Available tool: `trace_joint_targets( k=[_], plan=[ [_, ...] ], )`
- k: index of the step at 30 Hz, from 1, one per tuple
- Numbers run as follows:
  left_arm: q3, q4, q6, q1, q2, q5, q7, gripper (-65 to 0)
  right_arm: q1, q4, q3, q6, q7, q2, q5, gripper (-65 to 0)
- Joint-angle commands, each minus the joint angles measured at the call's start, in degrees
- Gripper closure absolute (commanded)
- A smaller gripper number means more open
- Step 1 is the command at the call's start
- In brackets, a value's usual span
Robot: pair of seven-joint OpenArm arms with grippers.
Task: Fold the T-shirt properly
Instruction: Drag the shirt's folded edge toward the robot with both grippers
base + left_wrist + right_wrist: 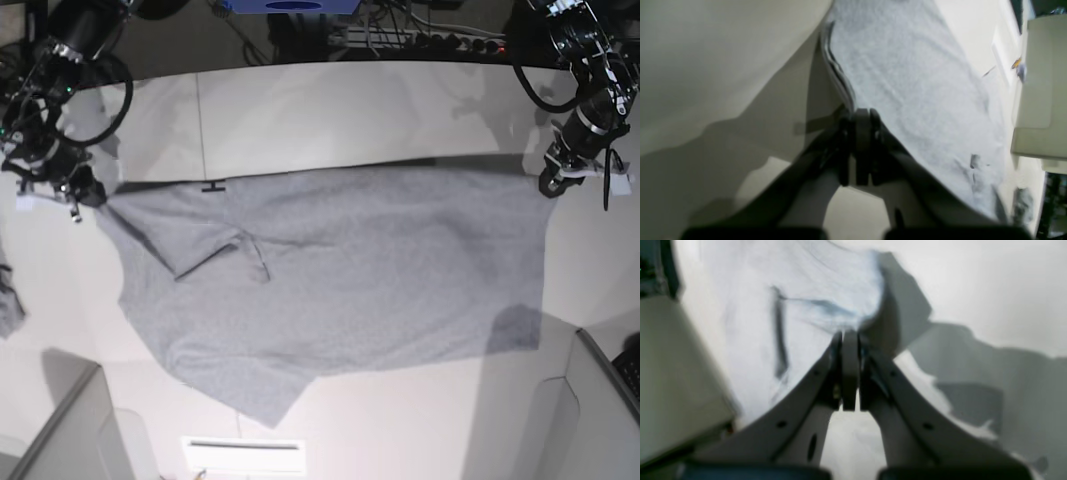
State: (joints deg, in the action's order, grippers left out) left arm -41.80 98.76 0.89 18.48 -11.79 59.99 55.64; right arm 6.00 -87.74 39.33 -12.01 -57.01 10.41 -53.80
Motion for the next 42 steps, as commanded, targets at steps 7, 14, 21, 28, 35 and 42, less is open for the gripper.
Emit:
trace_joint_targets(
  k=[7, 14, 21, 28, 35, 42],
  plan=[
    [-0.53, 0.62, -0.49, 4.07, -1.18, 0.72, -0.38, 0.0, 6.70, -1.35, 0.36, 2.03, 4.22, 0.09, -0.92, 0.0],
    [-0.18, -1.66, -0.58, 6.71, -1.53, -2.54, -0.38, 0.0, 11.01, -3.02, 0.36, 2.82, 4.13, 0.00, -0.92, 0.0],
    [-0.09, -0.52, -0.84, 9.52, -1.35, -6.58, -0.47, 0.0, 15.58, -8.83, 0.45, 2.82, 4.40, -0.09, -0.92, 0.0],
    [-0.53, -0.69, -5.68, 11.10, -1.35, -6.67, -0.47, 0.0, 18.48, -9.18, 0.45, 2.82, 4.40, -0.09, -0.92, 0.0],
    [-0.62, -0.96, -5.68, 11.19, -1.44, -6.67, -0.38, 0.0, 22.26, -9.18, 0.45, 2.82, 4.40, -0.17, -0.92, 0.0],
    [-0.53, -1.05, -5.68, 11.19, -2.32, -6.76, -0.38, 0.0, 25.08, -13.13, 0.45, 2.82, 4.40, -0.96, -0.92, 0.0]
  ],
)
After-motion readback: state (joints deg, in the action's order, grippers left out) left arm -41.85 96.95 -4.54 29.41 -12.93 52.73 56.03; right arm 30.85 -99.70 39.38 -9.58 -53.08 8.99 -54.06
